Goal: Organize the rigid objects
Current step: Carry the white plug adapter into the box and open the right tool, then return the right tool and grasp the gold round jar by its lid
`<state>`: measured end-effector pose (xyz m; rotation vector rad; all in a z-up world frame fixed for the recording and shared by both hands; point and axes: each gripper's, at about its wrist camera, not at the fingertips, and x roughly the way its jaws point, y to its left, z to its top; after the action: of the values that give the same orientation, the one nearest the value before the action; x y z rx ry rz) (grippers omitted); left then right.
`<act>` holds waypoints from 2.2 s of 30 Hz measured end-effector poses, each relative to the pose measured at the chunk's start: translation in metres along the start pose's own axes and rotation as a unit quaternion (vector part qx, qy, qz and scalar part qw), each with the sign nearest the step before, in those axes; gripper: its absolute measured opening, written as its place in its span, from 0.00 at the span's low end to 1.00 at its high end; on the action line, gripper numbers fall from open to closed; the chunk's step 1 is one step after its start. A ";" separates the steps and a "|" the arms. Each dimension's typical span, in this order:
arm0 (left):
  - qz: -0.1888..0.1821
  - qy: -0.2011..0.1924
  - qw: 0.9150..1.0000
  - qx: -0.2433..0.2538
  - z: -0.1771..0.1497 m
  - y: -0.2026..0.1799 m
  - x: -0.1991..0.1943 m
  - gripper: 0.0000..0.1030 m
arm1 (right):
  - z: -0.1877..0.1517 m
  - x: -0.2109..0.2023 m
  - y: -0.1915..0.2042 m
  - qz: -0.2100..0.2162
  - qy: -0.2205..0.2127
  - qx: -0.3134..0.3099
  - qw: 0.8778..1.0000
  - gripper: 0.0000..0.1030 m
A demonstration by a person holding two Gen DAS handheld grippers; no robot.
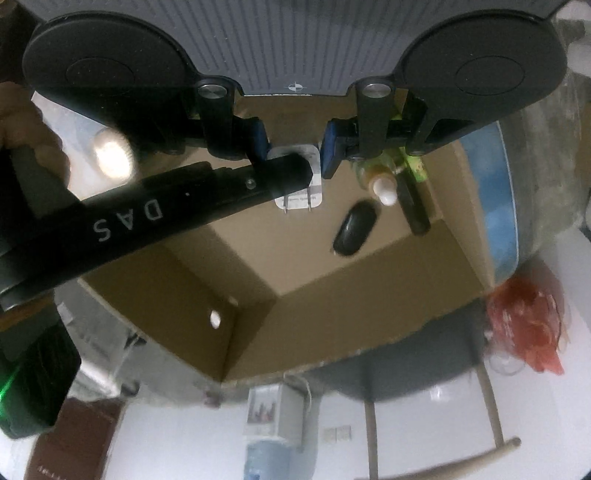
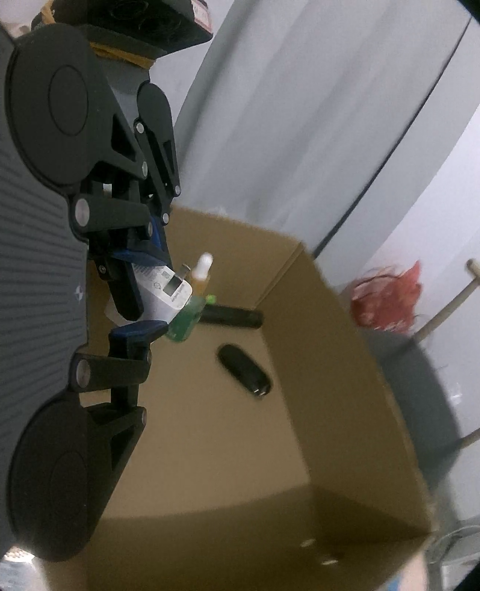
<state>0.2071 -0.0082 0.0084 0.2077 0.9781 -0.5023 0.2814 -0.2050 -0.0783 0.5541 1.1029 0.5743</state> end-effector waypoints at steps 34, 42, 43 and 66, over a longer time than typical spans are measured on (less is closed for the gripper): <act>-0.012 -0.173 0.984 -0.046 -0.045 0.001 -0.131 0.65 | -0.120 -0.175 -0.012 0.010 -0.223 0.005 0.975 0.35; -0.035 -0.185 0.981 -0.040 -0.088 -0.031 -0.129 0.71 | -0.167 -0.187 -0.031 -0.076 -0.235 0.016 0.969 0.38; -0.034 -0.181 0.982 -0.043 -0.092 -0.034 -0.124 0.71 | -0.170 -0.182 -0.032 -0.105 -0.231 0.013 0.967 0.38; -0.014 -0.092 0.988 0.120 -0.034 -0.167 0.009 0.71 | -0.157 -0.144 -0.108 -0.018 -0.181 0.099 0.978 0.49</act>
<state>0.1031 -0.1423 -0.0090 0.3570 0.7405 -0.6531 0.1031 -0.3603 -0.1110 0.7764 0.8252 0.3156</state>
